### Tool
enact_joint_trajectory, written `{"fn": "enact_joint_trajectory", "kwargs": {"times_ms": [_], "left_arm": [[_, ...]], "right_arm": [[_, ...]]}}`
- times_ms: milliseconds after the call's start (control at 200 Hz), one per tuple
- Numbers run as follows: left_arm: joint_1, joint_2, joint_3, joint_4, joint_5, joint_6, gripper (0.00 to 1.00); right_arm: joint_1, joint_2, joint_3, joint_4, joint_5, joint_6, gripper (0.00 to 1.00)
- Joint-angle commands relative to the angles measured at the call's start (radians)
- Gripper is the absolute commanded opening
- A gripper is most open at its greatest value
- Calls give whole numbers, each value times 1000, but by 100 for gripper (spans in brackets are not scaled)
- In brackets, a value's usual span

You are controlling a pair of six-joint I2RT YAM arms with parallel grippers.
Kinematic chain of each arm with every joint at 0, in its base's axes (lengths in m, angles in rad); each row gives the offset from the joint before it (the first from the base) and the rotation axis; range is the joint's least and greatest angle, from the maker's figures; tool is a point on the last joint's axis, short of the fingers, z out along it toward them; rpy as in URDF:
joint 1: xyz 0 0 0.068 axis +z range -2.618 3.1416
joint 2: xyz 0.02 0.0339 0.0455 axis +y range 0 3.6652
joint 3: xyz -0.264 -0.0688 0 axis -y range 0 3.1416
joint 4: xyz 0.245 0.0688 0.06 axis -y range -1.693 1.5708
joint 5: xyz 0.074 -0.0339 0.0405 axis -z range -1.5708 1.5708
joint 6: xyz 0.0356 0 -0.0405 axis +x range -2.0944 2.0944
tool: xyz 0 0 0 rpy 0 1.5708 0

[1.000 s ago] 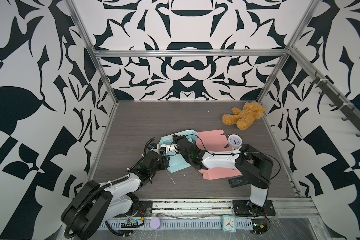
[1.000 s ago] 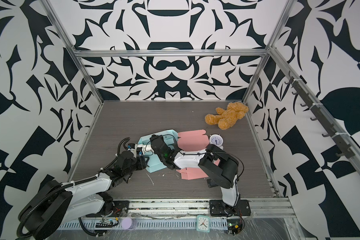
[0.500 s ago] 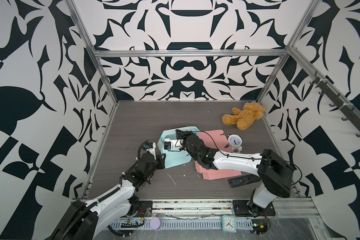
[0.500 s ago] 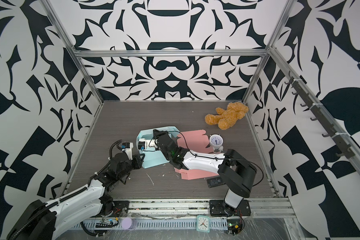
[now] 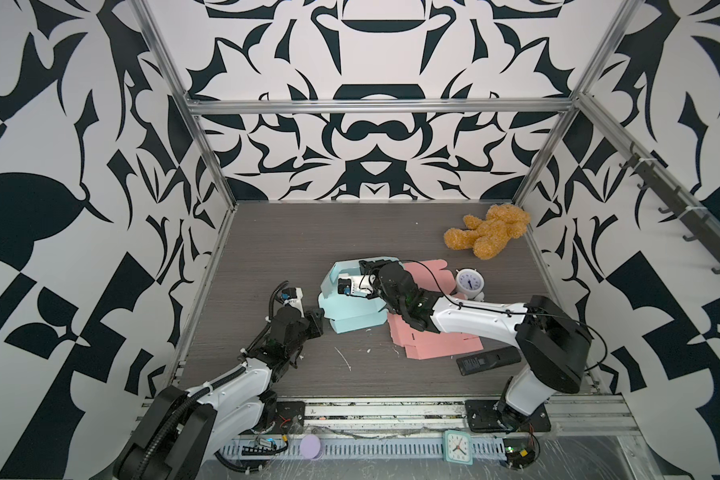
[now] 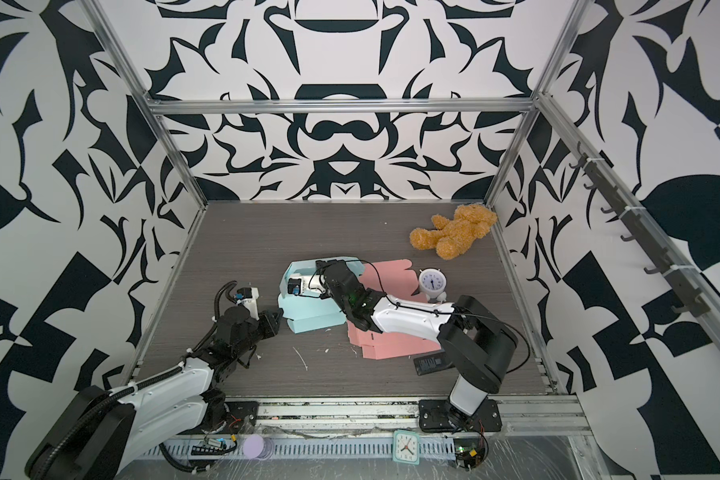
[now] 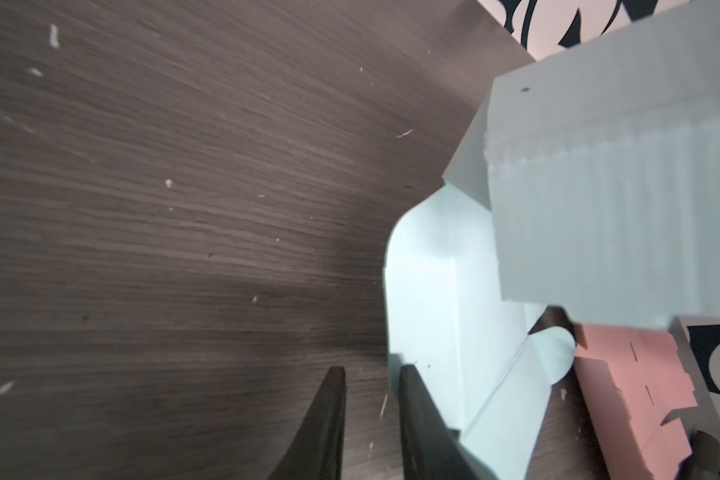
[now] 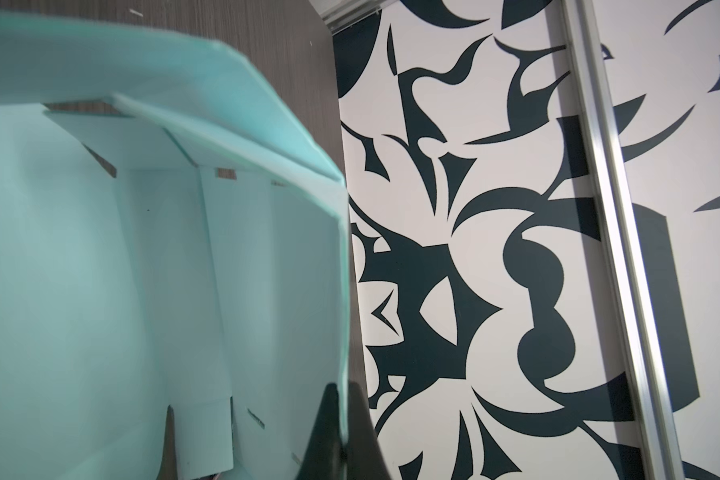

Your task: Fold the paper box

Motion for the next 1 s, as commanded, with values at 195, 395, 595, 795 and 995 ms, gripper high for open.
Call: {"fn": "enact_joint_trajectory", "kwargs": {"times_ms": [195, 395, 595, 795, 995], "left_arm": [[6, 95, 61, 16, -22, 5, 28], [8, -80, 65, -146, -68, -10, 28], [62, -232, 148, -329, -35, 71, 33], [121, -55, 207, -248, 96, 169, 42], [121, 141, 232, -89, 229, 207, 47]], "right_arm": [[-14, 65, 11, 122, 2, -1, 0], [-17, 112, 27, 146, 10, -46, 0], [-22, 144, 33, 170, 19, -97, 0], [-19, 150, 45, 158, -2, -104, 0], [-18, 172, 59, 151, -9, -119, 0]]}}
